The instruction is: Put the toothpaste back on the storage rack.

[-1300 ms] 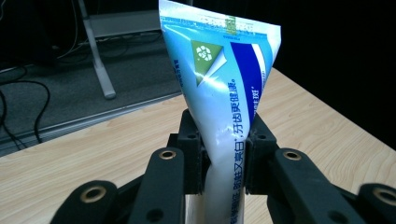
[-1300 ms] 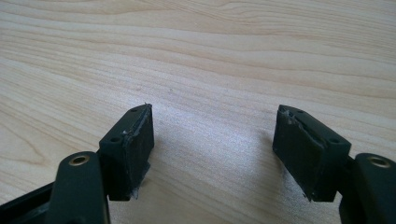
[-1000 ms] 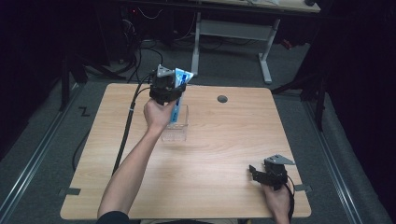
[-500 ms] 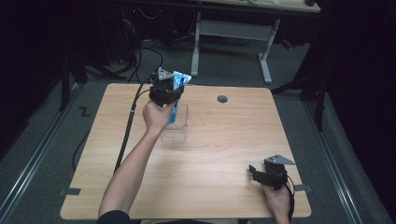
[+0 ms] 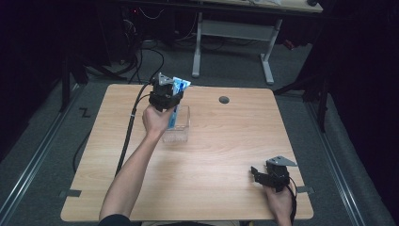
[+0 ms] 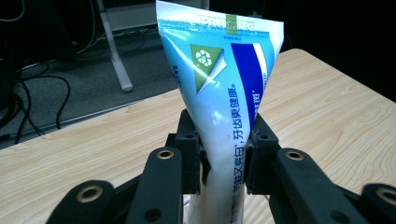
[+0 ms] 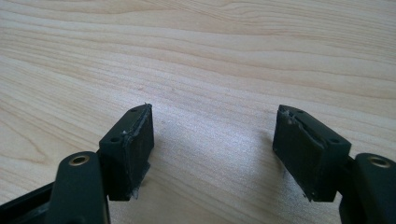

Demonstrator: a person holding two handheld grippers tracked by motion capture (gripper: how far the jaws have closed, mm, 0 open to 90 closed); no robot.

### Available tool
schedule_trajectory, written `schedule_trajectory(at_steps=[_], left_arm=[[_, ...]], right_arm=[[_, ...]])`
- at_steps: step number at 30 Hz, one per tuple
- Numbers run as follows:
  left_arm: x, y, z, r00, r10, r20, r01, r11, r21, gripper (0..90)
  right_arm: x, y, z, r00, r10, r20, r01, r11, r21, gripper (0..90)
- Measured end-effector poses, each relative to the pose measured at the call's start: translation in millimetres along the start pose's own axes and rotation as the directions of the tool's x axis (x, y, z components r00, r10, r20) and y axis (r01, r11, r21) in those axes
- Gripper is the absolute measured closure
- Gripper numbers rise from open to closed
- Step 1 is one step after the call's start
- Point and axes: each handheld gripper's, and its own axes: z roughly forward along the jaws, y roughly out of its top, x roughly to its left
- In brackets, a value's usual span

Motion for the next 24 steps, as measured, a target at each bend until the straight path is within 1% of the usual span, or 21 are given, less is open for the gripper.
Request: schedule_trajectory(at_steps=[6,9,15,24], left_arm=[[-0.1,-3.4,3.2,0.9995,0.03,-0.014,-0.029,0.9989,0.036,71.3],[-0.9,-5.8,4.3,0.9989,0.045,-0.014,-0.044,0.9978,0.05,71.1],[-1.2,-9.3,5.3,0.9986,0.052,-0.004,-0.052,0.9961,0.071,70.7],[-3.6,-16.5,8.4,0.9981,0.062,-0.004,-0.062,0.994,0.09,70.7]], right_arm=[[-0.1,0.1,0.1,1.0,0.001,0.0,-0.001,1.0,0.0,29.1],[0.0,0.0,0.0,1.0,0.003,0.0,-0.003,1.0,0.001,29.1],[0.0,0.1,0.0,1.0,0.003,0.0,-0.003,1.0,0.001,29.2],[-0.1,0.1,0.1,1.0,0.001,0.0,-0.001,1.0,0.0,29.1]])
